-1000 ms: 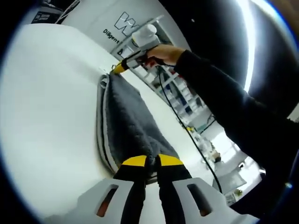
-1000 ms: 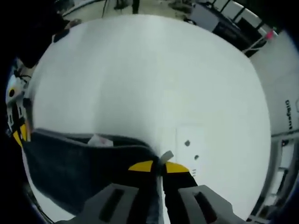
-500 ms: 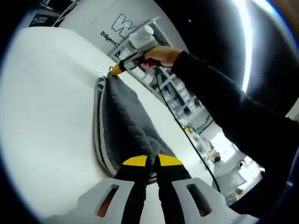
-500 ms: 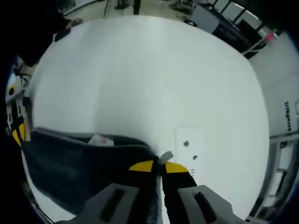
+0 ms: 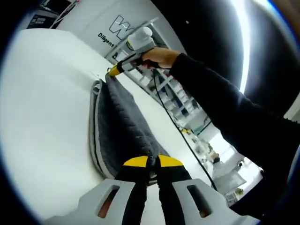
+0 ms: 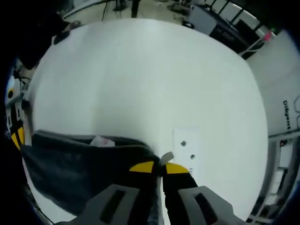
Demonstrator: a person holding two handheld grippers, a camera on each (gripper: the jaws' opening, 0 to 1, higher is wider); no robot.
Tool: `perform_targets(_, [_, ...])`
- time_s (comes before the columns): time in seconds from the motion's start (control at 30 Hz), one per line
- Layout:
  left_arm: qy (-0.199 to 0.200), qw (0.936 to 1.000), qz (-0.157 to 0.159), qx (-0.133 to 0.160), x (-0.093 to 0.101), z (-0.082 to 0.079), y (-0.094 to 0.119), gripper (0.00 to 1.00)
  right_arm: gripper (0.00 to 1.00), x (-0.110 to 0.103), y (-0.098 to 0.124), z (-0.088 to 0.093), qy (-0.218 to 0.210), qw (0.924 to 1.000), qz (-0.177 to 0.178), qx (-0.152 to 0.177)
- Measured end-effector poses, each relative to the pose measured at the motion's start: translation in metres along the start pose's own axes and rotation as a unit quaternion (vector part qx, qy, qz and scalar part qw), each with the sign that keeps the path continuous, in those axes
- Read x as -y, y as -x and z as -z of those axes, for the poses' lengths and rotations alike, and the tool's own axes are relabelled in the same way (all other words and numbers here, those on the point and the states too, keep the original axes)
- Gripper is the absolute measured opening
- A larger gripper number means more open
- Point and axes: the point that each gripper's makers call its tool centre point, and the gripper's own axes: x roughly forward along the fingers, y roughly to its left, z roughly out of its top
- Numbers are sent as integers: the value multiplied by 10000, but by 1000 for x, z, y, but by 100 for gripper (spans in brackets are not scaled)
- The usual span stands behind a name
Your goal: Open the folded towel by lifting each exposed corner and separating the folded layers until the towel lies flat within the target outline without major curled edges
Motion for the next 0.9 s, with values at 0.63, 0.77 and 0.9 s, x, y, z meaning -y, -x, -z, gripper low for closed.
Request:
perform_targets(0.63, [-144, 9997, 170, 21, 19, -3, -2, 4, 2, -7, 28, 5, -94, 9997, 186, 106])
perform_targets(0.77, [-204, 9996, 212, 6, 25, -4, -3, 4, 2, -9, 32, 6, -84, 9997, 217, 118])
perform_targets(0.9, [-259, 9993, 280, 2, 31, -5, -5, 4, 2, -10, 36, 8, -103, 9995, 240, 147])
